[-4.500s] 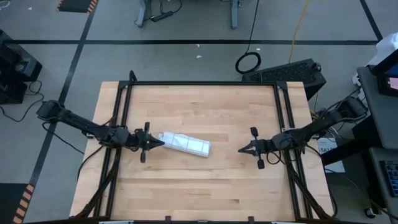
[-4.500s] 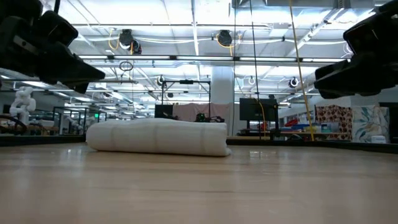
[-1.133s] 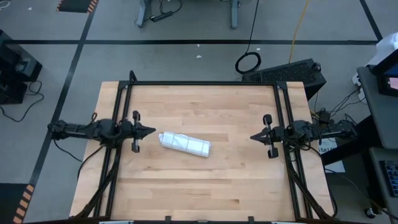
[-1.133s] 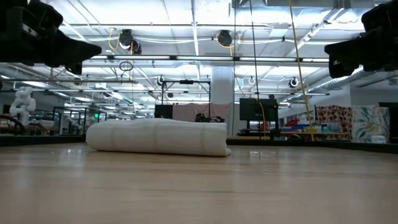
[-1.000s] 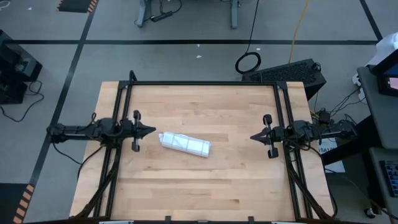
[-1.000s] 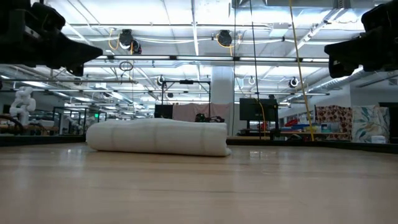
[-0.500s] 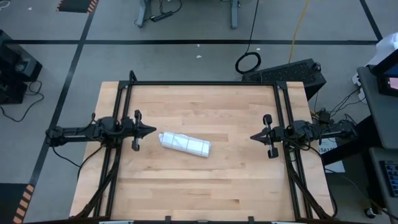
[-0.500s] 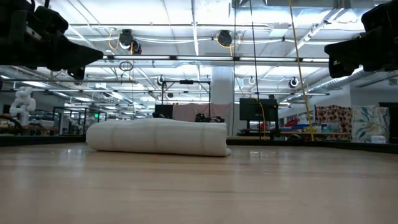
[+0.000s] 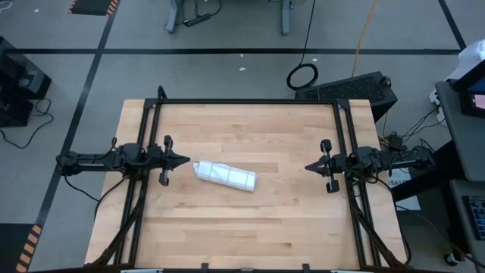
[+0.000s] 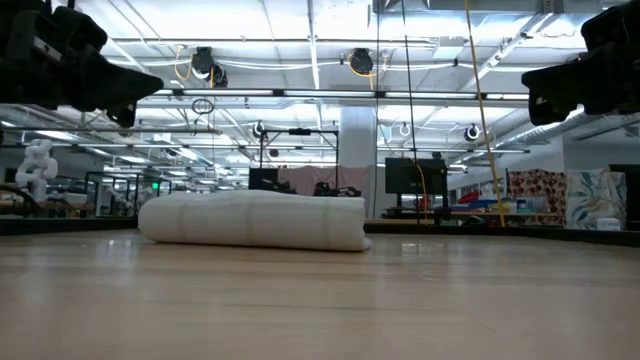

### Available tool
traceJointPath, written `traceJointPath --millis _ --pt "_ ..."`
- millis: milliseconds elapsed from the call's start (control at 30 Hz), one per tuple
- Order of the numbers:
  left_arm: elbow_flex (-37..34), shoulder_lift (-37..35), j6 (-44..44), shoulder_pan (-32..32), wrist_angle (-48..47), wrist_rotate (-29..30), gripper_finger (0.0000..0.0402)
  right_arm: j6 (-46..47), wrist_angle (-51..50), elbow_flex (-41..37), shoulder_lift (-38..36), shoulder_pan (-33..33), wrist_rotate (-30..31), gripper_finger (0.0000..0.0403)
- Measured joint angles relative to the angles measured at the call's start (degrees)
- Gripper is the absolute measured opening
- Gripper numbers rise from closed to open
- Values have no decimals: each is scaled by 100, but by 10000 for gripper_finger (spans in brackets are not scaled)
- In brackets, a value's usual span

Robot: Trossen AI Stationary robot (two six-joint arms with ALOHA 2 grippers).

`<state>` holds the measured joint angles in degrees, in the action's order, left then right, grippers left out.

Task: Roll towel
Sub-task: Return to Home Position

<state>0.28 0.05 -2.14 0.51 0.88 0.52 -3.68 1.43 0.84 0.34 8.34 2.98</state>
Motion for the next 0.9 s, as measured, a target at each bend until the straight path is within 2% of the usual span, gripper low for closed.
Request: traceJointPath --millis 367,633,900 --pt "81 0 -187 2 -200 119 0 0 2 -2 0 2 -2 0" --pt "85 13 -192 2 -182 118 23 0 2 -1 2 2 -2 0" --pt "85 13 -192 2 -161 119 26 0 2 -1 2 2 -2 0"
